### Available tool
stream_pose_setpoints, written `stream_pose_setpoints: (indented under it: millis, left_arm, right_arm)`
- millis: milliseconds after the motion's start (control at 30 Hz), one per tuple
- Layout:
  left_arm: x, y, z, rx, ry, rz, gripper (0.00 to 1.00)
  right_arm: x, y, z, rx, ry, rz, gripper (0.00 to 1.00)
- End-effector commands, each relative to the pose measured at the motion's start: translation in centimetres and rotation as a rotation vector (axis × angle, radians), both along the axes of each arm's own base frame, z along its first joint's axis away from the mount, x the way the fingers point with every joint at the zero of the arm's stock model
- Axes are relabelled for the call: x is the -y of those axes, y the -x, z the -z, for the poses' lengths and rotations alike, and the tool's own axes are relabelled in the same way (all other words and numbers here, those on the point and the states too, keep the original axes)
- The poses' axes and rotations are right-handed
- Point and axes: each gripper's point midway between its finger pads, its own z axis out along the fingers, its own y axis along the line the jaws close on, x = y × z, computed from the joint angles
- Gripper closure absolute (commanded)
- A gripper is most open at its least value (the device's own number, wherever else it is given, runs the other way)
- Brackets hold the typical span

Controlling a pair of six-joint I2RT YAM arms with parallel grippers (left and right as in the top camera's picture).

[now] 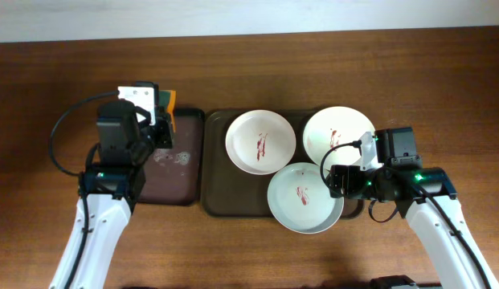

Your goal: Clean dirty plates on tray and stack at the side

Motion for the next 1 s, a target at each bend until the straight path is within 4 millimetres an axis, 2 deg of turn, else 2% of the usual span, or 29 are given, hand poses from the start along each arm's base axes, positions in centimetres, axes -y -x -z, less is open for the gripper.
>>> stream_pose_setpoints:
  millis: [0, 167, 200, 233, 267, 333, 367, 400, 467, 533, 600, 700, 733, 867, 967]
  left_arm:
    - [-0.2, -0.3, 2.0, -0.067, -0.022, 0.005, 1.00]
    - [-0.2, 0.2, 7.3, -0.241, -0.033, 0.007, 1.00]
    - [-0.2, 0.6, 9.4, -0.310, -0.037, 0.008, 1.00]
    - [-0.2, 0.9, 10.9, -0.359, -0.040, 0.009, 1.00]
    - [-0.2, 1.2, 11.7, -0.386, -0.042, 0.009, 1.00]
    - [-0.2, 1.7, 13.0, -0.436, -0.045, 0.010, 1.00]
    - [-0.2, 1.9, 13.1, -0.444, -0.045, 0.010, 1.00]
    - [-0.2, 1.9, 13.1, -0.446, -0.045, 0.010, 1.00]
    - [-0.2, 1.9, 13.1, -0.446, -0.045, 0.010, 1.00]
    - [-0.2, 1.9, 13.1, -0.446, -0.045, 0.010, 1.00]
    - [-0.2, 2.0, 13.1, -0.446, -0.045, 0.010, 1.00]
    - [-0.2, 2.0, 13.1, -0.446, -0.045, 0.010, 1.00]
    - [-0.2, 2.0, 13.1, -0.446, -0.045, 0.010, 1.00]
    - [-0.2, 1.9, 13.1, -0.446, -0.045, 0.010, 1.00]
    - [0.8, 1.8, 12.8, -0.433, -0.003, 0.051, 1.00]
  right_arm:
    - [-0.3, -0.4, -0.6, 0.013, -0.015, -0.001, 0.01]
    - [-0.3, -0.4, -0.2, -0.003, -0.013, -0.001, 0.01]
    - [-0.3, -0.4, 0.4, -0.029, -0.012, 0.000, 0.01]
    - [-0.3, -0.3, 1.4, -0.069, -0.009, 0.000, 0.08]
    - [-0.3, -0.3, 2.2, -0.101, -0.007, 0.000, 0.12]
    - [-0.3, 0.1, 4.5, -0.199, 0.000, 0.001, 0.26]
    - [-0.3, 0.3, 5.7, -0.247, 0.004, 0.001, 0.32]
    - [-0.2, 0.7, 7.3, -0.312, 0.008, 0.001, 0.44]
    - [-0.2, 1.0, 8.9, -0.371, 0.012, 0.002, 0.56]
    - [-0.3, 1.2, 10.1, -0.412, 0.007, 0.001, 0.68]
    - [-0.4, 1.3, 10.1, -0.416, 0.002, 0.000, 0.80]
    - [-1.4, 1.1, 9.9, -0.410, -0.054, -0.010, 0.83]
    - [-1.7, 1.1, 9.8, -0.409, -0.071, -0.013, 0.90]
    - [-2.1, 1.1, 9.6, -0.411, -0.097, -0.016, 0.95]
    - [-2.3, 0.9, 9.5, -0.404, -0.112, -0.019, 0.96]
